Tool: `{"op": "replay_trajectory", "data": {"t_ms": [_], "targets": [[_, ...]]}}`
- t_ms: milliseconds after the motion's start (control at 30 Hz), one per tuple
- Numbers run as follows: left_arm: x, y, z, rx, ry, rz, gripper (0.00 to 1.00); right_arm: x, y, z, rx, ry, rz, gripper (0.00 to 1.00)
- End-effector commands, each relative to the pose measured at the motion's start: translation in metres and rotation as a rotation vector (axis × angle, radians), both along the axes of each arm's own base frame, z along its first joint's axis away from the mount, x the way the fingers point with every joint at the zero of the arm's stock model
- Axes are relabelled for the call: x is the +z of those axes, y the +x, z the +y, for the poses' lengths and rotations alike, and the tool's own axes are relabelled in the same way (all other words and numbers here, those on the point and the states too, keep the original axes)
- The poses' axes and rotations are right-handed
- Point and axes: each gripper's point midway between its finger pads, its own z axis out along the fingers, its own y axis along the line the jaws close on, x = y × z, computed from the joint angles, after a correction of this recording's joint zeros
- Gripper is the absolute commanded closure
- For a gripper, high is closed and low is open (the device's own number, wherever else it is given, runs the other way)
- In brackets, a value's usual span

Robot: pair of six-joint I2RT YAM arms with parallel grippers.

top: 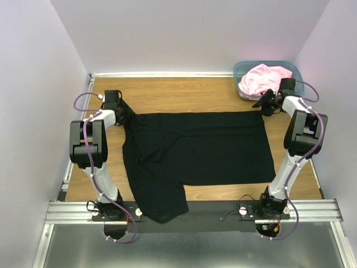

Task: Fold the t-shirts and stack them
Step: Fold the tshirt

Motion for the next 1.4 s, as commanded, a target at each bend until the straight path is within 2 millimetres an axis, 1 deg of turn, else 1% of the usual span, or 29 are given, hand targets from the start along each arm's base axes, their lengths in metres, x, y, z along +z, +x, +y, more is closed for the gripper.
{"op": "replay_trajectory", "data": {"t_ms": [0, 33, 133, 200, 233, 300, 333, 367, 500, 567, 633, 733, 800, 867, 900, 933, 967, 1000, 1033, 1067, 1100, 1133, 1167, 1200, 1233, 1267, 1300, 1333, 1367], "targets": [[-0.001, 0.009, 0.005, 0.007, 0.049, -0.013, 0.48, -0.018, -0.003, -0.004, -0.025, 0.002, 0.027, 0.45], [-0.005, 0.009, 0.008, 0.014, 0.059, -0.004, 0.54, -0.019, -0.004, -0.004, -0.023, 0.001, 0.029, 0.45], [-0.013, 0.008, 0.009, 0.017, 0.068, 0.011, 0.67, -0.027, -0.007, -0.006, -0.026, -0.014, 0.046, 0.45], [-0.017, 0.007, 0.015, 0.035, 0.096, 0.021, 0.74, -0.032, -0.006, -0.012, -0.038, -0.031, 0.051, 0.46], [-0.020, 0.007, 0.017, 0.037, 0.104, 0.029, 0.82, -0.038, -0.005, -0.017, -0.055, -0.049, 0.060, 0.47], [-0.023, 0.006, 0.020, 0.043, 0.115, 0.039, 0.90, -0.041, -0.003, -0.023, -0.071, -0.060, 0.055, 0.52], [-0.024, 0.005, 0.021, 0.045, 0.120, 0.044, 0.93, -0.048, -0.003, -0.026, -0.080, -0.062, 0.065, 0.54], [-0.026, 0.005, 0.025, 0.057, 0.129, 0.049, 0.99, -0.050, -0.002, -0.030, -0.098, -0.065, 0.066, 0.55], [-0.025, 0.004, 0.038, 0.085, 0.157, 0.058, 1.00, -0.060, -0.005, -0.055, -0.162, -0.079, 0.082, 0.57], [-0.022, 0.006, 0.043, 0.094, 0.167, 0.053, 1.00, -0.061, -0.005, -0.063, -0.167, -0.106, 0.084, 0.57], [-0.023, 0.007, 0.044, 0.092, 0.172, 0.057, 1.00, -0.060, -0.004, -0.065, -0.162, -0.116, 0.080, 0.57], [-0.024, 0.009, 0.040, 0.077, 0.153, 0.055, 1.00, -0.052, -0.001, -0.059, -0.122, -0.104, 0.055, 0.57], [-0.020, 0.009, 0.039, 0.078, 0.157, 0.050, 0.97, -0.044, 0.001, -0.054, -0.097, -0.084, 0.032, 0.55], [-0.006, 0.011, 0.037, 0.073, 0.165, 0.020, 0.87, -0.026, 0.004, -0.051, -0.074, -0.082, -0.007, 0.52], [0.000, 0.011, 0.036, 0.072, 0.168, 0.009, 0.82, -0.020, 0.005, -0.048, -0.065, -0.080, -0.019, 0.51], [0.006, 0.010, 0.033, 0.074, 0.174, 0.005, 0.70, -0.005, 0.005, -0.044, -0.054, -0.079, -0.047, 0.50], [0.021, 0.011, 0.032, 0.084, 0.183, -0.028, 0.65, 0.003, 0.005, -0.039, -0.043, -0.076, -0.063, 0.48], [0.029, 0.010, 0.026, 0.080, 0.173, -0.046, 0.60, 0.010, 0.003, -0.028, -0.019, -0.070, -0.074, 0.44], [0.045, 0.008, 0.021, 0.071, 0.170, -0.079, 0.49, 0.026, -0.001, -0.019, -0.005, -0.071, -0.099, 0.42], [0.055, 0.006, 0.012, 0.059, 0.170, -0.098, 0.43, 0.031, -0.006, -0.011, 0.011, -0.060, -0.104, 0.37], [0.063, 0.004, 0.014, 0.070, 0.173, -0.107, 0.40, 0.039, -0.010, -0.002, 0.024, -0.054, -0.115, 0.35], [0.068, -0.003, -0.001, 0.044, 0.178, -0.101, 0.33, 0.045, -0.014, 0.015, 0.054, -0.046, -0.124, 0.33], [0.084, -0.009, -0.010, 0.042, 0.201, -0.129, 0.30, 0.057, -0.024, 0.027, 0.064, -0.038, -0.141, 0.31], [0.084, -0.019, -0.012, 0.037, 0.217, -0.111, 0.28, 0.061, -0.029, 0.047, 0.105, -0.036, -0.149, 0.26], [0.093, -0.023, -0.016, 0.033, 0.232, -0.122, 0.28, 0.064, -0.035, 0.059, 0.128, -0.036, -0.152, 0.24], [0.102, -0.034, -0.014, 0.047, 0.260, -0.136, 0.26, 0.070, -0.045, 0.070, 0.147, -0.034, -0.162, 0.23], [0.105, -0.043, -0.025, 0.023, 0.277, -0.139, 0.26, 0.070, -0.052, 0.080, 0.166, -0.020, -0.160, 0.21], [0.107, -0.057, -0.023, 0.014, 0.319, -0.133, 0.26, 0.074, -0.059, 0.098, 0.202, -0.008, -0.165, 0.21], [0.106, -0.066, -0.027, -0.004, 0.337, -0.129, 0.26, 0.075, -0.069, 0.111, 0.232, 0.008, -0.164, 0.20]]}}
